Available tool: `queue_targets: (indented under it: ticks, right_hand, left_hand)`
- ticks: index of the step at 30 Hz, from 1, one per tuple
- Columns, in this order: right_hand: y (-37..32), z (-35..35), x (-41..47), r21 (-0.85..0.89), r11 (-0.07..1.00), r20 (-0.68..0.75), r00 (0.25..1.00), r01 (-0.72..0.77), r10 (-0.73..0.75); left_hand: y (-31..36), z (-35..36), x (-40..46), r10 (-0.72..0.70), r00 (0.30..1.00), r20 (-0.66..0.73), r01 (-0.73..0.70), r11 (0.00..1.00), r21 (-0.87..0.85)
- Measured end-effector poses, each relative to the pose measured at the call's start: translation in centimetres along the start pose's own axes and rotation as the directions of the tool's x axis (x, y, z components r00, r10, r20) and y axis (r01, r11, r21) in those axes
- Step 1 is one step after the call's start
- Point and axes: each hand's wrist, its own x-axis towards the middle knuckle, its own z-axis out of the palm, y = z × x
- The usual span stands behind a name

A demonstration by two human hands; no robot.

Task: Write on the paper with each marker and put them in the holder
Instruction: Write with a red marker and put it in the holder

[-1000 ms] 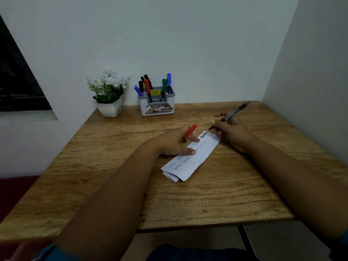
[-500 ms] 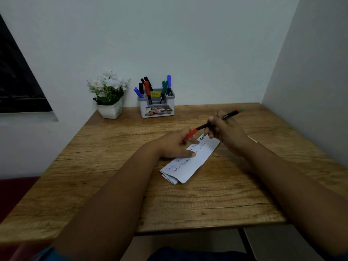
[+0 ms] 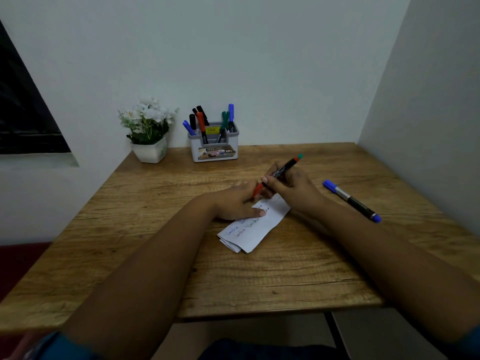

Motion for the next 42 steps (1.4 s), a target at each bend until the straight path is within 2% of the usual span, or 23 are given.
queue_targets:
  ticks: [4,6,11,12,14,16,18,20,22,25,27,29,33,38,40,42]
  right_hand:
    - [-0.1,0.8,-0.6,-0.017,0.994,0.037,0.994,0.104,-0.103]
    - [0.0,0.8,-0.6,0.053,0.996,0.028,0.997,0.076,-0.077]
    - [-0.4,-0.2,-0.3,0.275,0.962,-0.102,0.995,0.003,0.025]
    - [-0.7,-0.7,-0.2,0.205,0.979,-0.11,0.994,0.013,0.01]
    - [-0.9,-1.6,0.5,-0.148,0.988,-0.105,0.993,0.041,-0.057]
    - [-1.1,-2.3,1.9,-0.466,0.884,-0.063,0.995,0.036,-0.074]
    - [-1.3,-2.5,3.7,-0.559,0.829,-0.014,1.0,-0.004,-0.004]
    - [-1.8,-2.3,5.4,-0.518,0.855,-0.028,1.0,-0.026,0.013]
    - [-2.5,-2.0,7.0,-0.43,0.903,-0.188,0.977,0.005,-0.096]
    - [-3.7,-1.5,9.1,-0.206,0.973,-0.455,0.87,0.103,-0.189]
    - [-4.3,-1.3,10.8,-0.1,0.981,-0.551,0.812,0.167,-0.194]
    - [-4.7,-1.1,12.7,-0.054,0.976,-0.589,0.783,0.21,-0.201]
    - [-4.8,-0.6,16.1,-0.122,0.96,-0.536,0.798,0.251,-0.277]
    - [-4.7,1.0,19.6,-0.4,0.899,-0.286,0.908,0.179,-0.308]
    - [-4.7,1.9,20.7,-0.521,0.837,-0.198,0.93,0.167,-0.309]
    - [-4.3,2.7,21.5,-0.549,0.816,-0.146,0.941,0.18,-0.305]
  left_hand:
    - [-0.2,-0.4,0.0,-0.001,1.0,-0.012,0.0,1.0,-0.029]
    - [-0.2,-0.6,-0.1,0.0,0.999,-0.05,-0.002,0.999,-0.047]
    - [-1.0,-0.7,-0.3,-0.004,0.995,-0.095,-0.01,0.989,-0.147]
    - [-1.2,-0.7,-0.4,-0.006,0.995,-0.097,-0.009,0.989,-0.149]
    - [-1.8,-1.0,-0.5,-0.027,0.994,-0.102,0.016,0.995,-0.102]
    - [-2.4,-1.3,-0.6,-0.044,0.993,-0.105,0.039,0.998,-0.056]
    - [-2.9,-1.5,-0.7,-0.054,0.993,-0.109,0.048,0.997,-0.056]
    - [-3.5,-1.7,-0.8,-0.063,0.992,-0.112,0.052,0.994,-0.1]
    - [-3.9,-1.7,-0.8,-0.06,0.992,-0.113,0.045,0.991,-0.129]
    - [-4.1,-1.7,-0.5,-0.048,0.994,-0.102,0.033,0.989,-0.144]
    - [-4.0,-1.7,-0.4,-0.032,0.994,-0.101,0.015,0.987,-0.163]
    - [-4.0,-1.6,-0.2,-0.027,0.995,-0.1,0.011,0.987,-0.158]
    - [-4.1,-1.5,-0.1,-0.023,0.993,-0.118,0.004,0.988,-0.157]
    - [-4.1,-1.5,0.2,-0.021,0.99,-0.14,-0.002,0.986,-0.166]
    - [-4.2,-1.5,0.4,-0.019,0.991,-0.133,-0.003,0.987,-0.158]
    - [-4.1,-1.6,0.5,-0.021,0.992,-0.126,0.003,0.99,-0.141]
